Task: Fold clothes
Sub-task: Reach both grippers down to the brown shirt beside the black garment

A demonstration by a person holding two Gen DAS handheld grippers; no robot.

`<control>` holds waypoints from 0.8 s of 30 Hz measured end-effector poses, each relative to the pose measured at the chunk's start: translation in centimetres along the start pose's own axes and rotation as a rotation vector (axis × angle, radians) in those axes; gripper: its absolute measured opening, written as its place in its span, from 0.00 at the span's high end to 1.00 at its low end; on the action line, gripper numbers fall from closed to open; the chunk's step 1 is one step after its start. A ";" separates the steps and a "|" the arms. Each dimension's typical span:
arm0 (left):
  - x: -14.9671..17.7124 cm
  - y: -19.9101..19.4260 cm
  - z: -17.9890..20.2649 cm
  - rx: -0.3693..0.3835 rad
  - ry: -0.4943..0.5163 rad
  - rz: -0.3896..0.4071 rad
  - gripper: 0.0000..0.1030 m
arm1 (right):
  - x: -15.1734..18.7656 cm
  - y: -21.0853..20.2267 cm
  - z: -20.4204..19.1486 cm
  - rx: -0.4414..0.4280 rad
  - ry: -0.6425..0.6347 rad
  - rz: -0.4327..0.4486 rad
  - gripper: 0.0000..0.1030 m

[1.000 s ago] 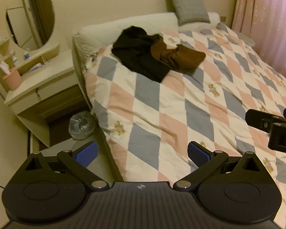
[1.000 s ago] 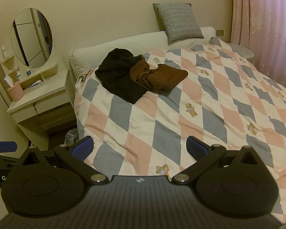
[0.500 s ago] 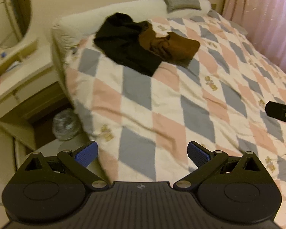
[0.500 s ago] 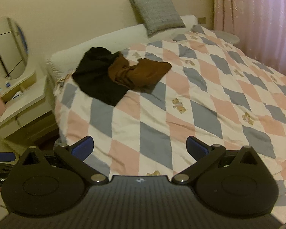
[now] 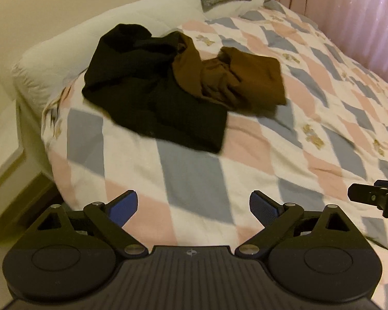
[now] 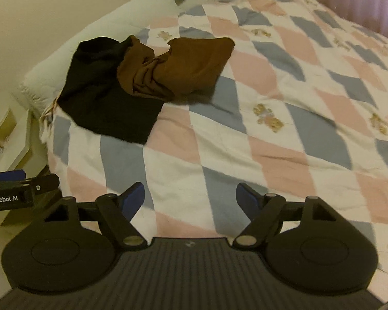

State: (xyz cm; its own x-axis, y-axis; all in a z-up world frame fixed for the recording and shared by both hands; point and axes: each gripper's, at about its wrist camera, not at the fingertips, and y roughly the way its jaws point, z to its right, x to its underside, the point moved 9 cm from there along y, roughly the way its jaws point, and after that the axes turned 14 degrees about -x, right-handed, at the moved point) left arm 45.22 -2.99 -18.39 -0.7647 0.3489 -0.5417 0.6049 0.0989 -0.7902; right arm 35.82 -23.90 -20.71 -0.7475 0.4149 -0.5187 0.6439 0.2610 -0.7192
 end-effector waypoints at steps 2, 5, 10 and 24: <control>-1.8 2.4 -0.6 -0.015 0.021 0.006 0.06 | -1.7 2.3 -0.4 0.022 -0.020 0.006 0.27; -4.1 5.3 -0.9 -0.028 0.033 0.021 0.06 | -4.6 4.8 -1.1 0.051 -0.062 0.034 0.27; -7.5 9.0 0.0 0.030 0.035 0.013 0.06 | -9.2 7.4 -1.5 0.068 -0.064 0.092 0.17; -16.4 19.9 5.1 0.126 0.049 0.054 0.33 | -17.9 17.4 1.6 0.023 -0.021 0.092 0.61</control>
State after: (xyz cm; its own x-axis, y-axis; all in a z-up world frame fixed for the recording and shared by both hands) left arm 68.68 -11.47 -26.74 -0.7181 0.3960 -0.5723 0.6100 -0.0376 -0.7915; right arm 60.15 -28.15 -24.74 -0.6886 0.4179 -0.5927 0.7065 0.2022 -0.6782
